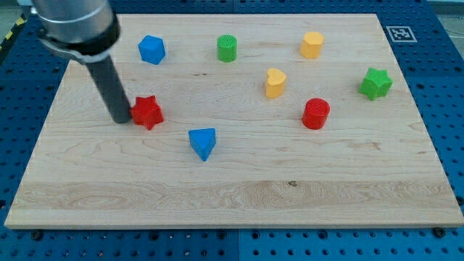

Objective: Move your arm to the top right of the red star

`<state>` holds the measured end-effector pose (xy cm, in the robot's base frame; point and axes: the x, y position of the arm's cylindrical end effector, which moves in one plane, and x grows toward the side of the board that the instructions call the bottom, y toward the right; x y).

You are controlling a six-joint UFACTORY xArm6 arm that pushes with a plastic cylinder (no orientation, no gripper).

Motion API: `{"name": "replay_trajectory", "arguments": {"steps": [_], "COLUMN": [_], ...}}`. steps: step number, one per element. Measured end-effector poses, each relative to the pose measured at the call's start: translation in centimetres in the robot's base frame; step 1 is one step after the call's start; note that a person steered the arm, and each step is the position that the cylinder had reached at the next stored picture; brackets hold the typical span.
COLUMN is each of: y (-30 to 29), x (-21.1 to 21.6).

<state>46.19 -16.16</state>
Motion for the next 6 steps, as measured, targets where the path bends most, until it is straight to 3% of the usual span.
{"name": "replay_trajectory", "arguments": {"steps": [1,2,3,4,6], "y": [4.6,2.0,2.0,5.6,13.6], "x": [-0.3,-0.4,-3.6,-6.8,-4.8]}}
